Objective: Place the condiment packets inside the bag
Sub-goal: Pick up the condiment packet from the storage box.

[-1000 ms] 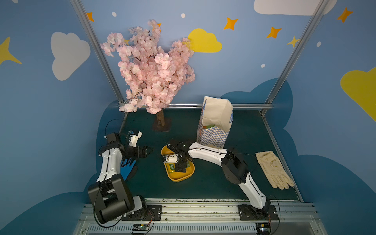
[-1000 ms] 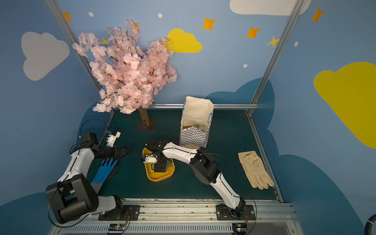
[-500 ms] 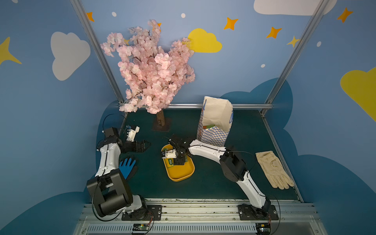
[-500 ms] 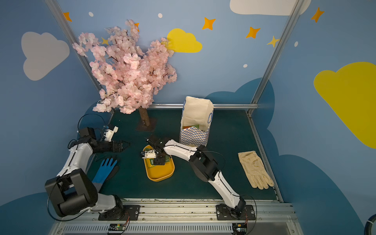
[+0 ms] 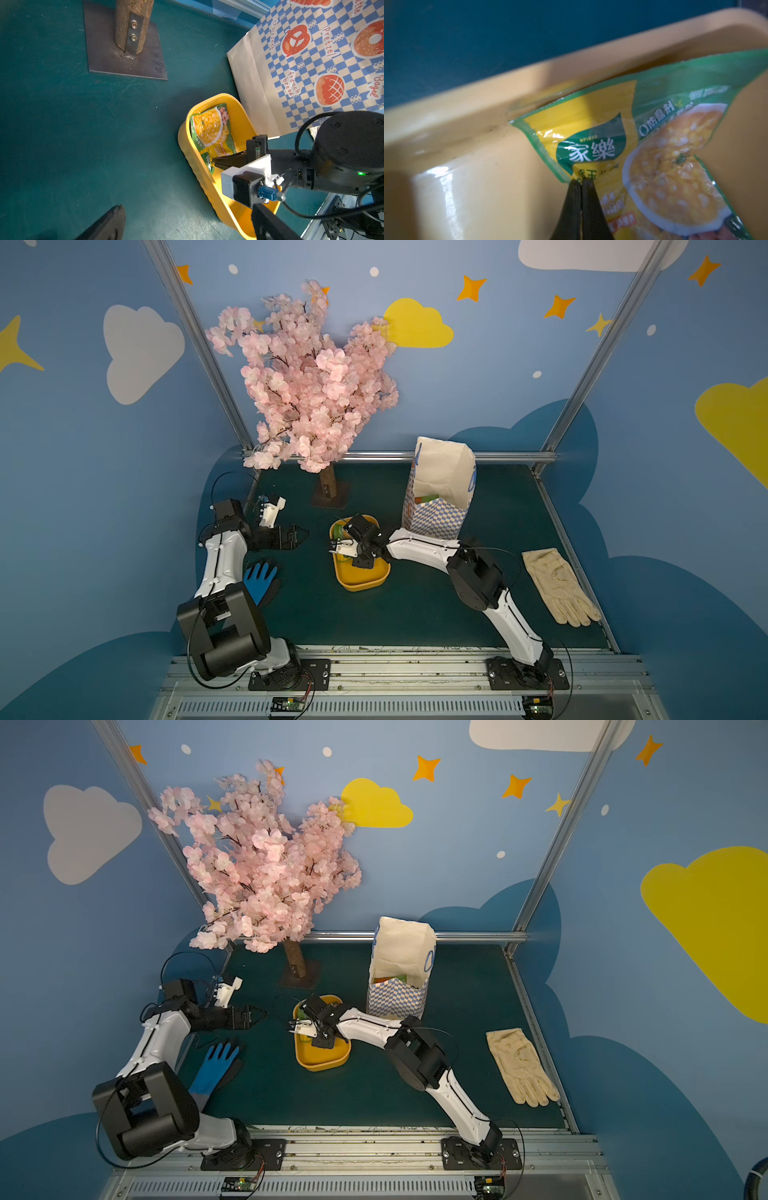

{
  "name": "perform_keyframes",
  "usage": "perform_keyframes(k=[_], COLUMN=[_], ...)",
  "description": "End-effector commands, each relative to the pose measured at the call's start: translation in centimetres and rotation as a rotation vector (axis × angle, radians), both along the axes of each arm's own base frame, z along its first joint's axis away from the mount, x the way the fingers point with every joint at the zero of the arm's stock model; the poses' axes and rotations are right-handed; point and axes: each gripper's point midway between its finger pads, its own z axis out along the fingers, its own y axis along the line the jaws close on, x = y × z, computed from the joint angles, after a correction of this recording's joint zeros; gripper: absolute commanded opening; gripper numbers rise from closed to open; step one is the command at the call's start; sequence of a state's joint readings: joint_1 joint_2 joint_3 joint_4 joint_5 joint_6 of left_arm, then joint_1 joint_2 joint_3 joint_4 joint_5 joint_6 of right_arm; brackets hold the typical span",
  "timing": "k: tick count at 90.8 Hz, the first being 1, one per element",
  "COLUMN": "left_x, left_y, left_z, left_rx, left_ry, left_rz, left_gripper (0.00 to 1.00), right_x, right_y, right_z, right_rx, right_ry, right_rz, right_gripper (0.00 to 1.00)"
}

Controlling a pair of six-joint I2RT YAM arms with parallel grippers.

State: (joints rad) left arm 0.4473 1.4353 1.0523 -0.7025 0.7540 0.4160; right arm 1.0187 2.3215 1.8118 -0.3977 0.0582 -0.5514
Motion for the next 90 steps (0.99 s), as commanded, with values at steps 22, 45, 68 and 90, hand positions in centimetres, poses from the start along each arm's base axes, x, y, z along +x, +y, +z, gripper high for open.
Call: perform_keyframes(k=[22, 45, 68, 90], left_x=[1.3, 3.4, 2.7, 1.8], left_y=[-0.6, -2.6, -1.7, -1.7], left_z=[-1.2, -3.2, -2.6, -2.7], left_rx=[-0.016, -0.027, -0.062, -0.056], left_ry=[0.015, 0.089, 0.069, 0.059], left_rz=[-0.01, -0.052, -0.026, -0.033], left_gripper=[0.98, 0.96, 0.96, 0.96], right_x=[2.5, 2.7, 2.3, 0.5], right_y=[-0.1, -0.4, -1.1, -1.6], right_z=[6.3, 7.7, 14.3, 18.5], right_rx=[0.247, 0.307, 0.511, 0.657], right_ry=[-0.18, -0.221, -0.249, -0.182], right_rz=[-0.124, -0.148, -0.192, -0.187], right_gripper=[0.11, 0.0, 0.0, 0.0])
